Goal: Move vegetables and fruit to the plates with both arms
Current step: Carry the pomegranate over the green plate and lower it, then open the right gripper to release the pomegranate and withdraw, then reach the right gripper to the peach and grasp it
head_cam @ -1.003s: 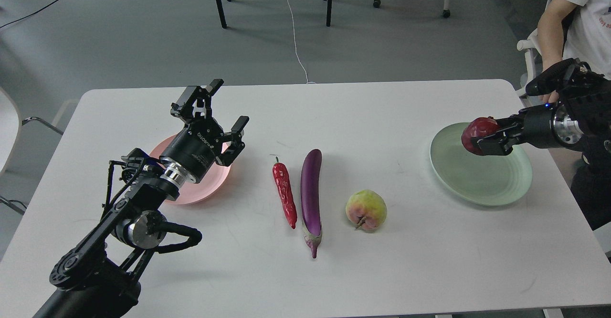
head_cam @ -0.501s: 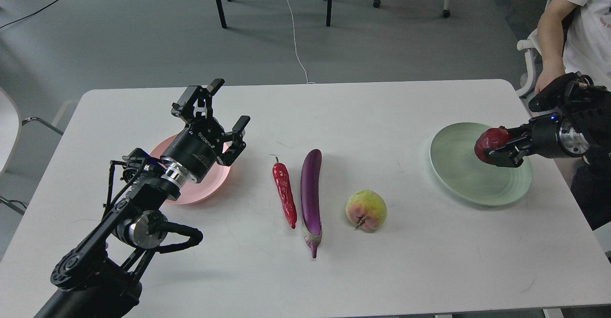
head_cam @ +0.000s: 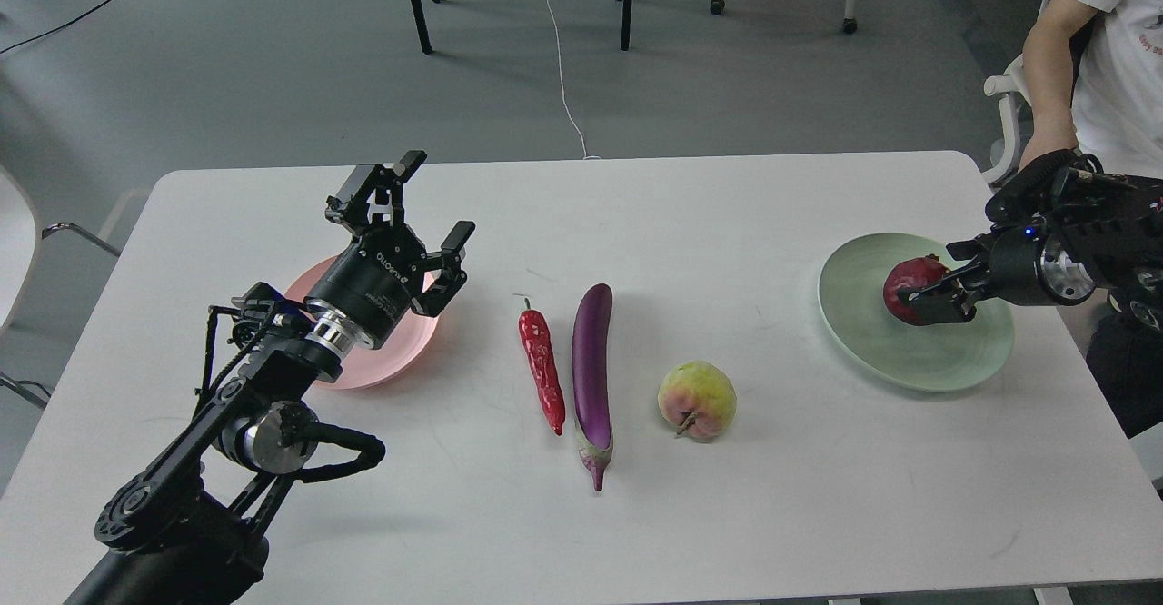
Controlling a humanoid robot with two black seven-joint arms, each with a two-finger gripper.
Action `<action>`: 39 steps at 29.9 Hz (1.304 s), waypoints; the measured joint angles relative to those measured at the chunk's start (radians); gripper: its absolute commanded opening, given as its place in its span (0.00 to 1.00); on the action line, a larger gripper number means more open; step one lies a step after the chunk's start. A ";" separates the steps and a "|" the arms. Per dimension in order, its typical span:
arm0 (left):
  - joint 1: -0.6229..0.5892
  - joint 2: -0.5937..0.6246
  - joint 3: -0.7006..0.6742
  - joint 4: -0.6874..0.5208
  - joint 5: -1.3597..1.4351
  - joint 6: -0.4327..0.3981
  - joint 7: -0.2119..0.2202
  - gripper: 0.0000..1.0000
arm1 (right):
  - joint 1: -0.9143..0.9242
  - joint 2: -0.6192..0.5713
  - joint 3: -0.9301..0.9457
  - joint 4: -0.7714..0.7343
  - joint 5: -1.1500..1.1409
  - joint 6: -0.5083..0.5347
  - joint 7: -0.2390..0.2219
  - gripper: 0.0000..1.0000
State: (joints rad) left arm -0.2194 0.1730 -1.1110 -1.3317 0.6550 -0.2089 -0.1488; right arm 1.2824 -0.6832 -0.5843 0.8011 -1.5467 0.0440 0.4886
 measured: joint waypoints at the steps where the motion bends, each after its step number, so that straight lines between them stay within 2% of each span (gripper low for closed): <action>1: 0.000 0.000 0.000 0.000 0.000 0.000 0.000 0.98 | 0.000 -0.005 0.008 0.004 0.000 0.000 0.000 0.97; 6: 0.000 -0.001 -0.001 -0.004 0.000 0.000 0.000 0.98 | 0.017 -0.054 0.082 0.082 0.006 0.000 0.000 0.97; 13: 0.013 0.002 0.001 -0.008 0.000 0.000 0.000 0.98 | 0.074 -0.138 0.164 0.348 0.093 0.011 0.000 0.97; 19: 0.023 0.005 -0.001 -0.019 0.000 0.000 0.000 0.98 | 0.088 -0.120 0.164 0.511 0.174 0.032 0.000 0.97; 25: 0.028 0.010 -0.003 -0.023 0.002 0.000 0.000 0.98 | 0.089 0.026 0.154 0.507 0.174 0.088 0.000 0.97; 34: 0.029 0.013 -0.003 -0.023 0.002 0.000 0.002 0.98 | 0.094 0.267 0.067 0.350 0.138 0.141 0.000 0.96; 39: 0.030 0.019 -0.003 -0.023 0.002 0.000 0.002 0.98 | 0.095 0.313 0.046 0.331 0.131 0.145 0.000 0.96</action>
State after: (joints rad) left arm -0.1891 0.1916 -1.1138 -1.3543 0.6569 -0.2086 -0.1471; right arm 1.3773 -0.3699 -0.5381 1.1324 -1.4158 0.1894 0.4887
